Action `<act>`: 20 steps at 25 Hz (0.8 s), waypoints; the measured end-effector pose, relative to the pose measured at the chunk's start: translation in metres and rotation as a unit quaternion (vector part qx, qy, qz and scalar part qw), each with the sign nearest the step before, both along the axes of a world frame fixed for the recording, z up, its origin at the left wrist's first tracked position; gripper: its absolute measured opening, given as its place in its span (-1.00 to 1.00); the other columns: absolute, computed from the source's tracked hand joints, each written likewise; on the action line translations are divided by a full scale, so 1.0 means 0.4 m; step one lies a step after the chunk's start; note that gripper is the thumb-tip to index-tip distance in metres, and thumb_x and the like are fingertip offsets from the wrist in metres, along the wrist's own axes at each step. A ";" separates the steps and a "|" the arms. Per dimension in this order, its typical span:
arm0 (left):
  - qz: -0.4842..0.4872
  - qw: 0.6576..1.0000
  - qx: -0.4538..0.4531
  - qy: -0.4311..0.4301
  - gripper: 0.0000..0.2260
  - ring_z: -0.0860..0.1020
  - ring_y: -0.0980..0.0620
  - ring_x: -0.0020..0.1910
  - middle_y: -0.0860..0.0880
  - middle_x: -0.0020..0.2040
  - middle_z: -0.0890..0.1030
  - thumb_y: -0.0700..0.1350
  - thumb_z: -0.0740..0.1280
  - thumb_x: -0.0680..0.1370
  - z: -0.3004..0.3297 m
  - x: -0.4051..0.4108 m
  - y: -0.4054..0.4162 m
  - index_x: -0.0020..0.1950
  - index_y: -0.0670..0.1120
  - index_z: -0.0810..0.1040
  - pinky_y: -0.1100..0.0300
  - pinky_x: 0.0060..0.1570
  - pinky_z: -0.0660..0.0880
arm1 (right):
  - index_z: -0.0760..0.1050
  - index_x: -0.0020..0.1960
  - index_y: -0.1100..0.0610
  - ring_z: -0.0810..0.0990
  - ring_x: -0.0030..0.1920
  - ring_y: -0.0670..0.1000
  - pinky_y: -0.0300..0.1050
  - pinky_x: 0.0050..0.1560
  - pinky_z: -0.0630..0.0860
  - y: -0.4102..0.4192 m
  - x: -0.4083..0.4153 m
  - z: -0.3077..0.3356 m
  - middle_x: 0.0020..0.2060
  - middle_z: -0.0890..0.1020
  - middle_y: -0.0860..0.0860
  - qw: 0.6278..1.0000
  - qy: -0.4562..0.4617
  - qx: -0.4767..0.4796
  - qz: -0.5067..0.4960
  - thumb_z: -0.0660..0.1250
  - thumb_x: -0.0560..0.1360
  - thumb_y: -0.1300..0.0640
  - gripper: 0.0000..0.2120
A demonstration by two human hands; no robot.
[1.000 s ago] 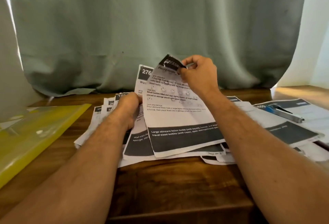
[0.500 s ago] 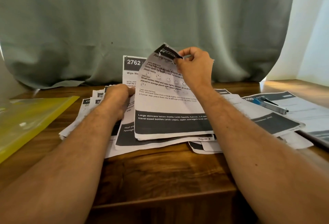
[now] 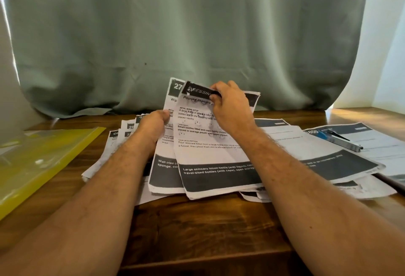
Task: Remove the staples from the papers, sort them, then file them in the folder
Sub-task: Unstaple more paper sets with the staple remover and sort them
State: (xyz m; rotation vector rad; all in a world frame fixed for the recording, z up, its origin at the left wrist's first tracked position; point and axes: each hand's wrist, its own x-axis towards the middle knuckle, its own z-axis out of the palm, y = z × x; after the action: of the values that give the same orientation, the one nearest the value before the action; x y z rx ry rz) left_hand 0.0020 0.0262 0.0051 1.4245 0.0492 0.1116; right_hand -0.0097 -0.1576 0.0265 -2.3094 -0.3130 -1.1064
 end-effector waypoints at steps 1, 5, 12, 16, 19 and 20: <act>0.021 1.000 0.005 -0.009 -0.80 0.62 0.00 -0.49 -0.08 -0.33 0.64 -0.22 0.23 0.65 0.005 0.003 -0.001 -0.15 -0.11 0.55 0.21 -0.53 0.51 | 0.51 0.24 0.07 0.50 -0.08 -0.03 -0.16 -0.02 0.48 0.002 -0.002 0.001 0.01 0.46 -0.02 1.000 -0.010 0.000 -0.008 0.21 0.64 0.12 -0.79; 0.026 0.999 -0.018 -0.043 -0.77 0.56 -0.03 -0.28 -0.09 -0.20 0.59 -0.23 0.20 0.67 0.002 0.019 -0.006 -0.17 -0.11 0.50 0.10 -0.28 0.53 | 0.44 0.27 0.12 0.50 -0.11 -0.01 -0.12 -0.11 0.51 0.003 -0.009 0.012 0.03 0.41 0.02 0.998 -0.043 0.007 -0.037 0.11 0.68 0.09 -0.76; -0.148 0.985 -0.053 -0.065 -0.68 0.67 -0.27 0.08 -0.26 0.13 0.68 0.01 0.29 0.63 -0.022 -0.012 -0.005 0.26 -0.17 0.59 -0.18 0.09 0.60 | 0.45 0.34 0.12 0.44 -0.02 -0.04 -0.06 0.18 0.53 0.064 0.009 0.011 0.03 0.40 0.00 0.998 0.048 0.040 -0.018 0.16 0.66 0.10 -0.71; -0.097 0.993 0.044 -0.053 -0.70 0.70 -0.21 0.01 -0.19 0.06 0.71 -0.35 0.38 0.54 -0.022 -0.022 -0.014 0.27 -0.19 0.56 -0.10 0.00 0.65 | 0.45 0.34 0.06 0.45 0.02 -0.03 -0.05 0.20 0.49 0.085 0.014 -0.003 0.12 0.48 0.05 0.998 0.056 0.036 0.003 0.20 0.64 0.12 -0.71; -0.087 0.994 0.051 -0.043 -0.72 0.70 -0.20 -0.01 -0.18 0.04 0.72 -0.40 0.35 0.54 -0.018 -0.022 -0.010 0.21 -0.17 0.58 -0.08 -0.03 0.65 | 0.46 0.33 0.06 0.47 0.06 -0.03 -0.07 0.21 0.49 0.070 0.016 -0.005 0.10 0.50 0.02 0.997 0.071 0.023 0.017 0.22 0.64 0.11 -0.72; -0.084 0.994 0.056 -0.045 -0.73 0.70 -0.20 -0.02 -0.18 0.03 0.72 -0.39 0.35 0.54 -0.019 -0.018 -0.009 0.19 -0.16 0.58 -0.08 -0.03 0.65 | 0.47 0.32 0.07 0.46 0.03 -0.04 -0.07 0.21 0.49 0.066 0.015 -0.006 0.07 0.48 0.00 0.997 0.079 0.014 0.016 0.22 0.64 0.10 -0.73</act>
State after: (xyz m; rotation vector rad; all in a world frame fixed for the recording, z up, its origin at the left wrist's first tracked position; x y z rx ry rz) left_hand -0.0053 0.0226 -0.0024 1.5286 -0.1523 0.0406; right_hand -0.0036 -0.1312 0.0242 -2.3407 -0.2711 -0.8998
